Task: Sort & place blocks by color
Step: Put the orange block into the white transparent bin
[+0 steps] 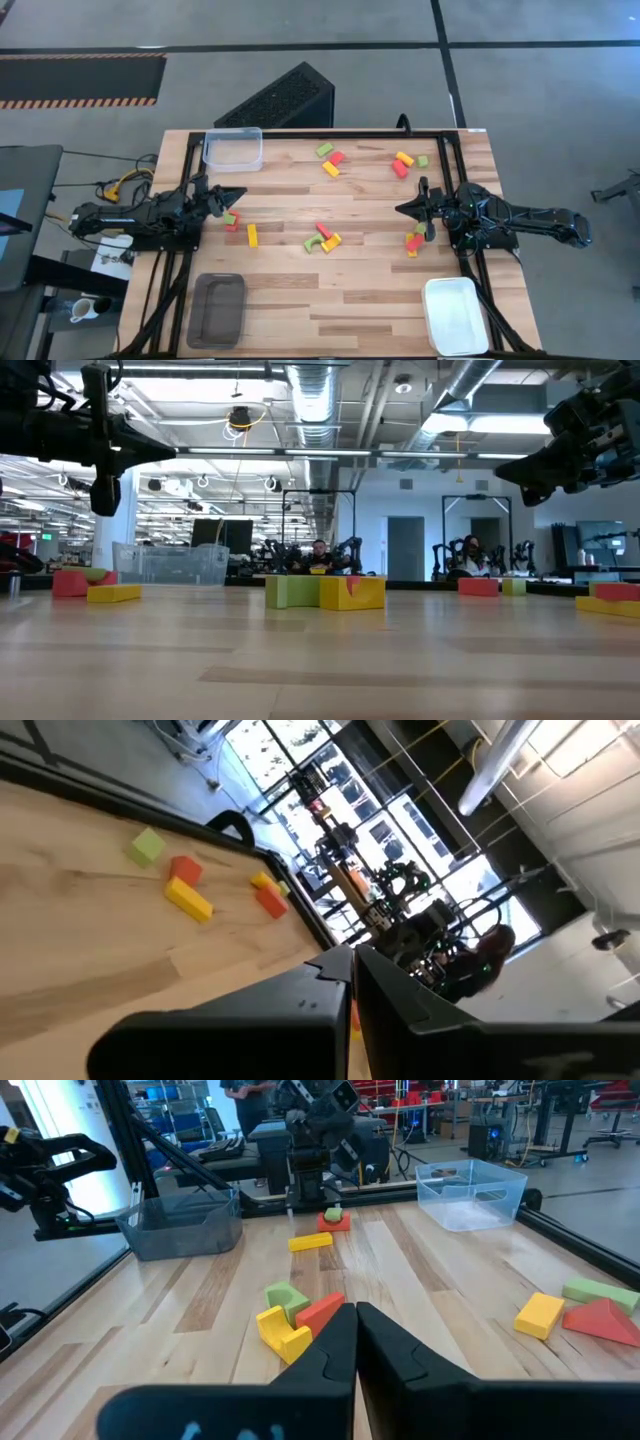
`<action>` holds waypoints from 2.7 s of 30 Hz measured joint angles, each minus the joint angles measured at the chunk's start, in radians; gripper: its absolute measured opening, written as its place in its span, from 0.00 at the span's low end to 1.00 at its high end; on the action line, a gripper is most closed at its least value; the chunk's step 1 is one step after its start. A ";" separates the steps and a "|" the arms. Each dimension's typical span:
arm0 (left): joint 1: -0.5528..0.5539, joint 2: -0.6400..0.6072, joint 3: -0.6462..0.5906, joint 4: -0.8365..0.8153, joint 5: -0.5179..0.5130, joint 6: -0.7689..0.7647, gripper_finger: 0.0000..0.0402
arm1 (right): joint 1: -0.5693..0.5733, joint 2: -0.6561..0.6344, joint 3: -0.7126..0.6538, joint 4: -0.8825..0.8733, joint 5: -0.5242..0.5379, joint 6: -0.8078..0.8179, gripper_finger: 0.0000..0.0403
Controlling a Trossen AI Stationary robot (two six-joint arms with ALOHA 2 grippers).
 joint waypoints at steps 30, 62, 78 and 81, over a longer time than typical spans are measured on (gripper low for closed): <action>-0.001 0.043 0.199 -0.070 -0.043 0.289 0.17 | -0.002 0.159 0.214 0.142 0.213 0.306 0.08; 0.207 0.842 1.025 -0.883 -0.043 0.673 0.57 | -0.396 1.248 1.089 -1.035 0.235 0.469 0.75; 0.220 0.824 1.025 -0.887 -0.012 0.588 0.57 | -0.533 1.564 1.089 -0.989 0.298 0.290 0.76; 0.220 0.824 1.025 -0.887 -0.010 0.572 0.57 | -0.556 1.588 1.089 -0.961 0.292 0.267 0.76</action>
